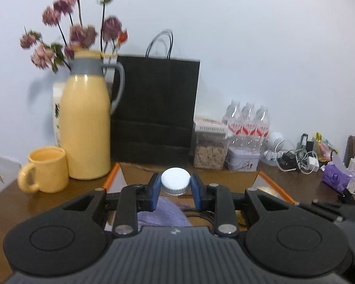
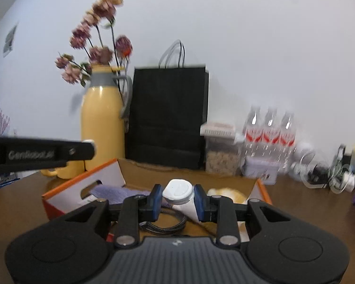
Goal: Organize objects
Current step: 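Carry both white caps into the box and open both tools, then withdraw both tools from the box back toward the remaining items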
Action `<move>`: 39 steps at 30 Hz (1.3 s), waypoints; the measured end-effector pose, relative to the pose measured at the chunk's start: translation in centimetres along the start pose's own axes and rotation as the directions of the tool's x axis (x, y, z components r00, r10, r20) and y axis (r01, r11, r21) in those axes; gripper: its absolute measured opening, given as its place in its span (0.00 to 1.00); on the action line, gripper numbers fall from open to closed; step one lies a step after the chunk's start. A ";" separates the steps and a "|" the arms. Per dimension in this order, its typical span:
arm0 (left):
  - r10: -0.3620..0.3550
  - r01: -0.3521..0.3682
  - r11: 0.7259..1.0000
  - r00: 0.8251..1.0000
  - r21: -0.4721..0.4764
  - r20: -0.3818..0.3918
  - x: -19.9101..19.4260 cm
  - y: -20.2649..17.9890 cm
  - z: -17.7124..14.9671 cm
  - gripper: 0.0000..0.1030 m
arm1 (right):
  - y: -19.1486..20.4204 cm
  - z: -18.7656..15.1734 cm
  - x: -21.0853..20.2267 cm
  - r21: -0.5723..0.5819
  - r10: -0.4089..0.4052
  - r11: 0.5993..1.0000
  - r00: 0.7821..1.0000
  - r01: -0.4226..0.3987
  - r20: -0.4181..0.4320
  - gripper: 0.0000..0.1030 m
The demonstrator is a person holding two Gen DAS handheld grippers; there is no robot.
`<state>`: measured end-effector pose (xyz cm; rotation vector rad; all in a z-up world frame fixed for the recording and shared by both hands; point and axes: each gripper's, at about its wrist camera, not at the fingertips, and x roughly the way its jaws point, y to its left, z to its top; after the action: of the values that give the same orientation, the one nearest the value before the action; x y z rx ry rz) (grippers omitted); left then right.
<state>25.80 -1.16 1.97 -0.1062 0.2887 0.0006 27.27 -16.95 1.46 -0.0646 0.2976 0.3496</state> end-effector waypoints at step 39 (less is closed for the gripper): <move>0.095 -0.096 0.995 0.995 -0.010 -0.020 1.3 2.0 -2.4 1.00 | -1.3 -1.7 0.8 0.021 -0.066 0.998 0.997 0.067 -0.039 1.00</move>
<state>26.29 0.52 -0.90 -0.1030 0.3128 0.0961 28.00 -18.05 -0.36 -0.0593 0.3367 0.2788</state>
